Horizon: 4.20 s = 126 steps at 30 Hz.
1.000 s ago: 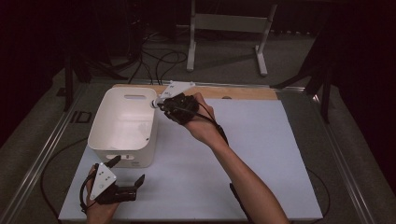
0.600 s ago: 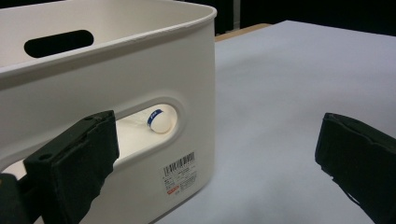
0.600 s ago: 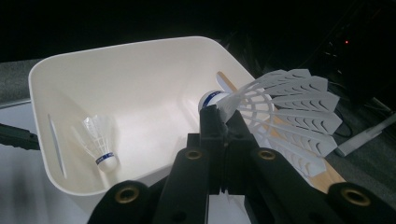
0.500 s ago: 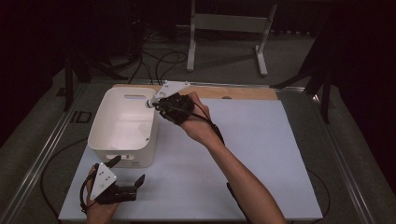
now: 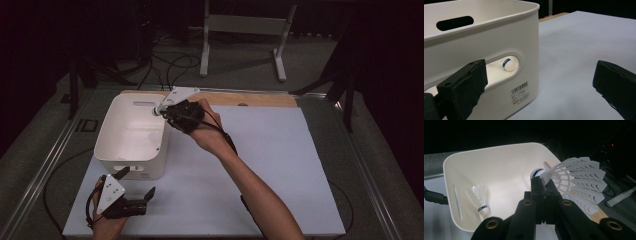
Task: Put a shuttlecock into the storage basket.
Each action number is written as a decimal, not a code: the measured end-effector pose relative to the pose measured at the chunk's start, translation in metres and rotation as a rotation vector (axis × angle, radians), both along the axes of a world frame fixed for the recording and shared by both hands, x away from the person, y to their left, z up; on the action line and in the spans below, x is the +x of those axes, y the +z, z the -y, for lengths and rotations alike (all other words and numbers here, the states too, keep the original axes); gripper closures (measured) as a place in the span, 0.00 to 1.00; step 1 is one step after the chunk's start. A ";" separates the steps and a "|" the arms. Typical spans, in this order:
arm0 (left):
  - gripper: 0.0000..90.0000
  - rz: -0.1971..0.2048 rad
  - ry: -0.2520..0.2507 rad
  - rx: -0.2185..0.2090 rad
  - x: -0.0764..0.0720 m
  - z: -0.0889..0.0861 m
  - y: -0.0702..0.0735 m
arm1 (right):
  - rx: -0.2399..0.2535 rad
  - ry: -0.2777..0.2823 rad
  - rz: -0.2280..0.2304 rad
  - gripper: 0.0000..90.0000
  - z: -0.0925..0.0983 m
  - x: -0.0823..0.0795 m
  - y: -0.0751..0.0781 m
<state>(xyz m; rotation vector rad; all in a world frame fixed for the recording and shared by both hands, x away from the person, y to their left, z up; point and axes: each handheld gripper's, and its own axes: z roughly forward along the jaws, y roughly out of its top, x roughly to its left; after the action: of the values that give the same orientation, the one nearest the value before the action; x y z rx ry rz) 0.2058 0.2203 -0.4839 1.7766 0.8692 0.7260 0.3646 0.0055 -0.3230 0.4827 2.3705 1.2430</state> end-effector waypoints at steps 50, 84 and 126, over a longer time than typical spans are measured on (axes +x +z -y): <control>0.00 0.000 0.001 0.001 0.000 -0.001 0.000 | -0.006 0.084 -0.003 0.98 -0.029 -0.007 -0.005; 0.00 -0.001 0.002 0.000 0.000 0.000 0.000 | 0.063 -0.039 -0.089 0.10 0.000 0.002 -0.016; 0.00 -0.003 0.008 0.003 0.000 0.000 0.000 | 0.069 -0.117 -0.083 0.10 0.037 0.002 -0.034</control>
<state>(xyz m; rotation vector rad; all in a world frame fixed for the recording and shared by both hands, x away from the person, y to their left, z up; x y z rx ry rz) 0.2061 0.2203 -0.4842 1.7783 0.8777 0.7301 0.3668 -0.0316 -0.3566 0.6971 2.3360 1.2774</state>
